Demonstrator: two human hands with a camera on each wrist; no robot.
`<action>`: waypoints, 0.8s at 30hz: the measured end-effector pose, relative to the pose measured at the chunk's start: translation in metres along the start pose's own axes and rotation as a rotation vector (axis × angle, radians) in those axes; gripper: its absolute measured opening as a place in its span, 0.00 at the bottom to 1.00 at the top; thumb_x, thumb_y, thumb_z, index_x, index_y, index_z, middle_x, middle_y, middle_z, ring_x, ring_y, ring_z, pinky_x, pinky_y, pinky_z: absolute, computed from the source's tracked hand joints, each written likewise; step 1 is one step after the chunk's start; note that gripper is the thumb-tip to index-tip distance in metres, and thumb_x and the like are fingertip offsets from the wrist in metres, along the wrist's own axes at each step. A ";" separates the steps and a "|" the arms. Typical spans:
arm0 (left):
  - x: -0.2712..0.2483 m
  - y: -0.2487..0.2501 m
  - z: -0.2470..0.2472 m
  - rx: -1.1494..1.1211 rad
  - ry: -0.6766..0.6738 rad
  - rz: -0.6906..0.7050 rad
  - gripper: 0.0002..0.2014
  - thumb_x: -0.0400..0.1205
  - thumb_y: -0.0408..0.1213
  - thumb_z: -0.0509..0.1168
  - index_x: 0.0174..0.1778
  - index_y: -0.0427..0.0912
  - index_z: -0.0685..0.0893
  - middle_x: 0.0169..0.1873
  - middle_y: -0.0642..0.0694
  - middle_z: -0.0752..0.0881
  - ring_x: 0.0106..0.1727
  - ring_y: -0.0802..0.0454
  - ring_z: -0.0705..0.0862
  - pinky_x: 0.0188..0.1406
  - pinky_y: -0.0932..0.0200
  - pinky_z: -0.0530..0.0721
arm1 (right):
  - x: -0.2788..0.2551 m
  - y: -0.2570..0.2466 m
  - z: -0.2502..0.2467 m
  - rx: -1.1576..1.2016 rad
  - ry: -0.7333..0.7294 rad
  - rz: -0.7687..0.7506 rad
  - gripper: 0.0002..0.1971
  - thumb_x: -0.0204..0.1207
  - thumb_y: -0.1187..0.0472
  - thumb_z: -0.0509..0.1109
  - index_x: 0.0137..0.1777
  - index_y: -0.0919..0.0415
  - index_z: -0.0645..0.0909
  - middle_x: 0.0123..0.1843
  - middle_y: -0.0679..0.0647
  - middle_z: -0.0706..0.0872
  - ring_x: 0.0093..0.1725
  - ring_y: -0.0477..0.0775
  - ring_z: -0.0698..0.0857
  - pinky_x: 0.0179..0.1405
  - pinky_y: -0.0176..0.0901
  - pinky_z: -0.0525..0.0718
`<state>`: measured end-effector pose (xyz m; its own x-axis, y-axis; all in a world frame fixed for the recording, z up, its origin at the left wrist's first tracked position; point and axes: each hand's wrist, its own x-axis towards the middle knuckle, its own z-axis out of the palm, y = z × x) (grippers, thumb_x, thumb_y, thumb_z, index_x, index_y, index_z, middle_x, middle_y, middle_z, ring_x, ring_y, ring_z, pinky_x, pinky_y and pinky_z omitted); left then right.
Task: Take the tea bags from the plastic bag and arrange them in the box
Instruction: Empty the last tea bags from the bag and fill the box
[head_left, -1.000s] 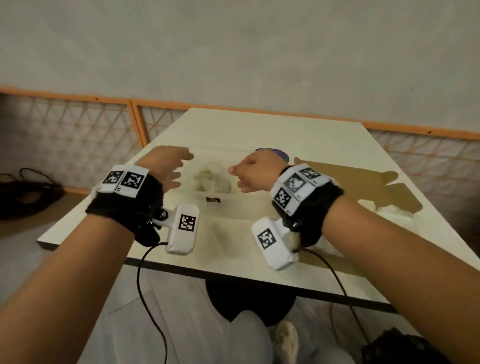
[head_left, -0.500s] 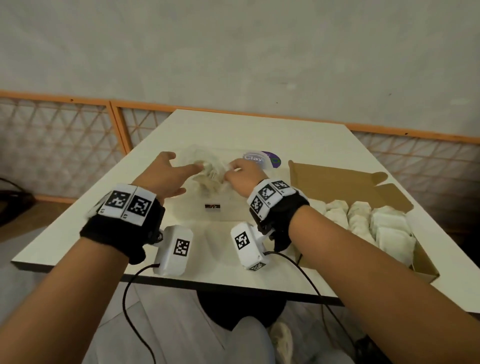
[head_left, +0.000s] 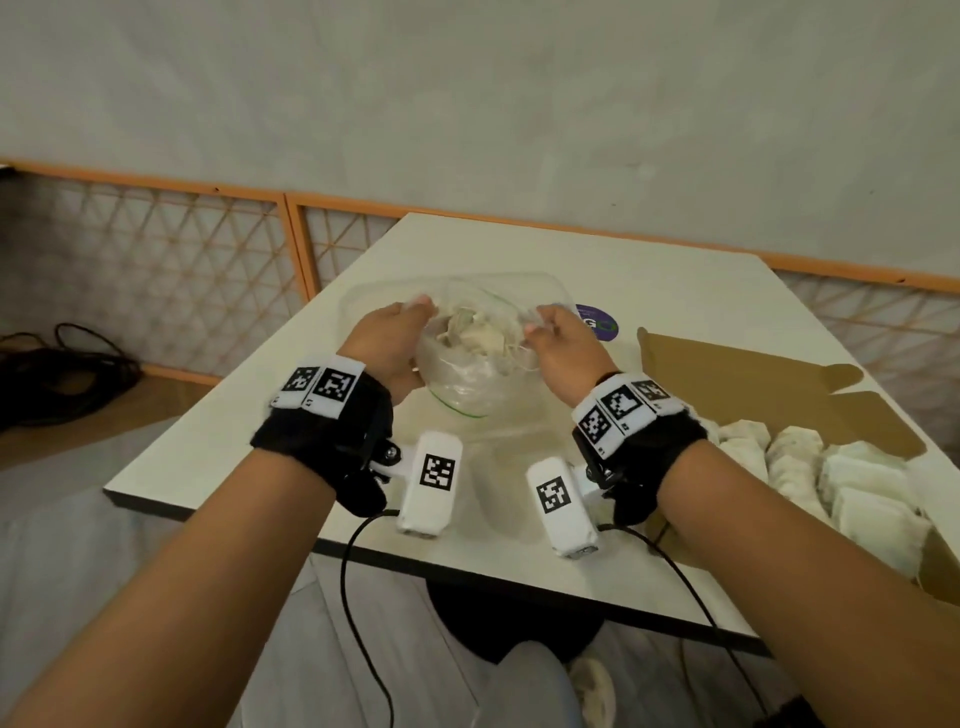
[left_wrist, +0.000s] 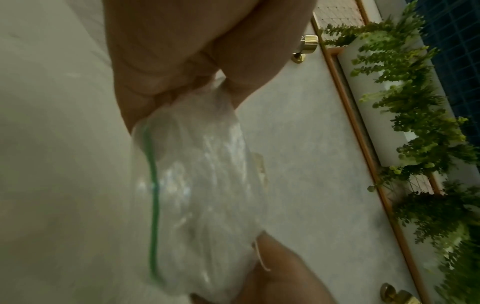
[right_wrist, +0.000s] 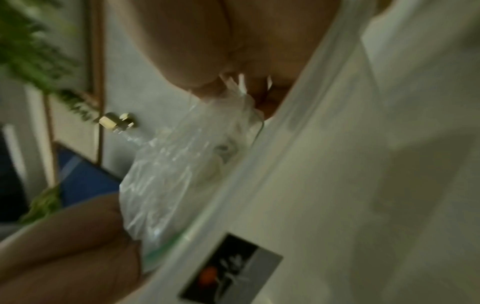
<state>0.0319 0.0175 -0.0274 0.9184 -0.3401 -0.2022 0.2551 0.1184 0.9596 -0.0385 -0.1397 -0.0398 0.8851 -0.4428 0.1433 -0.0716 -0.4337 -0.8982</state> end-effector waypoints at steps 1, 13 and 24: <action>0.001 0.000 0.000 -0.021 0.022 0.010 0.13 0.85 0.40 0.61 0.62 0.37 0.80 0.57 0.40 0.87 0.56 0.42 0.86 0.54 0.42 0.86 | -0.001 -0.005 -0.002 -0.058 0.093 -0.062 0.11 0.80 0.60 0.63 0.62 0.56 0.75 0.56 0.52 0.76 0.54 0.49 0.76 0.50 0.36 0.75; -0.010 -0.002 0.018 -0.310 -0.321 -0.063 0.20 0.85 0.40 0.62 0.69 0.30 0.76 0.63 0.32 0.84 0.64 0.39 0.84 0.66 0.43 0.81 | -0.025 -0.041 -0.011 -0.476 0.020 -0.203 0.25 0.75 0.48 0.70 0.70 0.54 0.72 0.60 0.55 0.82 0.59 0.55 0.80 0.50 0.38 0.73; -0.018 0.003 0.025 -0.251 -0.294 -0.129 0.21 0.89 0.49 0.51 0.60 0.37 0.82 0.47 0.40 0.91 0.43 0.47 0.91 0.39 0.55 0.90 | -0.030 -0.033 -0.012 -0.347 -0.165 -0.400 0.27 0.75 0.55 0.70 0.71 0.40 0.65 0.58 0.52 0.81 0.55 0.50 0.80 0.55 0.39 0.77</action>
<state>0.0089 0.0003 -0.0158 0.7577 -0.6150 -0.2183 0.4619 0.2691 0.8451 -0.0681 -0.1221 -0.0096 0.9326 -0.0742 0.3532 0.1622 -0.7881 -0.5939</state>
